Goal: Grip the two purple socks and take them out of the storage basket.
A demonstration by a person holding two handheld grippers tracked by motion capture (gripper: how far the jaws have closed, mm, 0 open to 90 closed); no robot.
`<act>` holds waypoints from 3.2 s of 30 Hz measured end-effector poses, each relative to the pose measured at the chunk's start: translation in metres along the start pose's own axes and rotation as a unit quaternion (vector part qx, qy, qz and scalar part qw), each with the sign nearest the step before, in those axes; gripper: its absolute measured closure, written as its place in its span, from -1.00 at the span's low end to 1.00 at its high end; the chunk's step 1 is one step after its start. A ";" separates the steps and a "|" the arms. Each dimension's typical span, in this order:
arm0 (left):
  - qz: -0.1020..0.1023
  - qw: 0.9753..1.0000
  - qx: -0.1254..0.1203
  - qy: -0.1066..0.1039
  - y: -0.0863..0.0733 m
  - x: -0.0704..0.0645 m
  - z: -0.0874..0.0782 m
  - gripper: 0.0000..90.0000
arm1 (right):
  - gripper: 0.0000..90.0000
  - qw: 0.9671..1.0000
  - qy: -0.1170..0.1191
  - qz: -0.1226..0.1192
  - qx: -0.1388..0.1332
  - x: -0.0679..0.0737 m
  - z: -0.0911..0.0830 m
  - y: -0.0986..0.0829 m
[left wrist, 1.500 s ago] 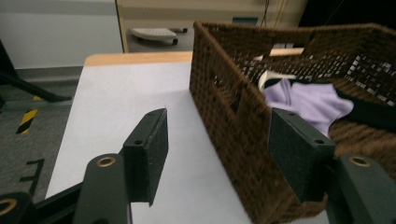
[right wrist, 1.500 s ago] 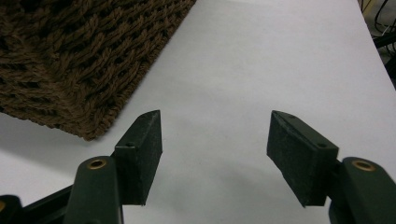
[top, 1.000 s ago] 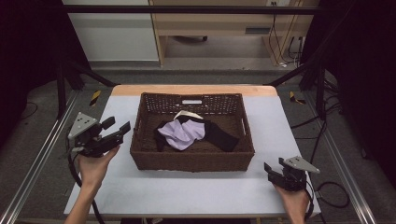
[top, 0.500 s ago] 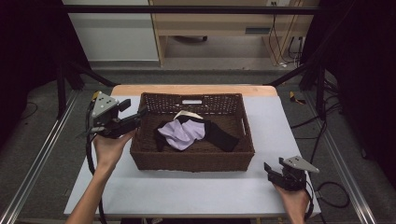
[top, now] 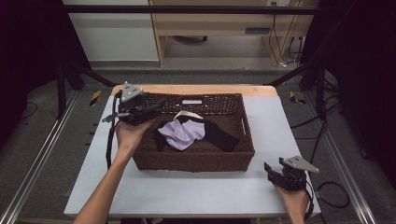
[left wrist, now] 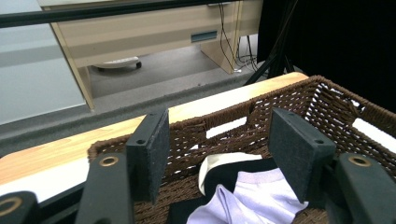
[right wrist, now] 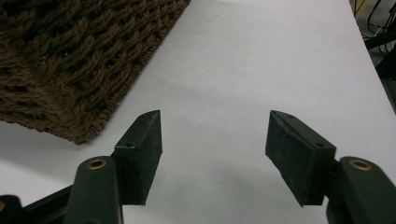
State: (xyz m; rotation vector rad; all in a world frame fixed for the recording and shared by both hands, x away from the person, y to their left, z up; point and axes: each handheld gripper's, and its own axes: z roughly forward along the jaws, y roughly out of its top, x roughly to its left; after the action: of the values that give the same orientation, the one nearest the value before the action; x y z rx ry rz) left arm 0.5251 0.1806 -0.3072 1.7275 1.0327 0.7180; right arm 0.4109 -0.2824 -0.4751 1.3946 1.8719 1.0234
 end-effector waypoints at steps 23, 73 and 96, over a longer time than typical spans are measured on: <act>0.024 0.996 0.090 0.005 -0.040 -0.003 0.088 0.00 | -0.19 1.000 0.002 0.004 0.002 -0.002 0.000 -0.001; -0.013 0.964 0.263 -0.039 -0.073 0.003 0.118 0.85 | -0.17 1.000 0.008 -0.004 0.010 0.000 0.001 -0.002; 0.021 0.997 0.074 -0.026 -0.037 -0.003 0.067 0.91 | -0.15 1.000 0.004 -0.003 0.008 -0.002 0.000 -0.003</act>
State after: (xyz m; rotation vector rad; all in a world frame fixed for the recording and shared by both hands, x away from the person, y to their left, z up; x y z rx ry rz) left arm 0.5673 0.1556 -0.3664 1.8895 1.0393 0.6335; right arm 0.4098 -0.2846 -0.4771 1.3946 1.8930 1.0156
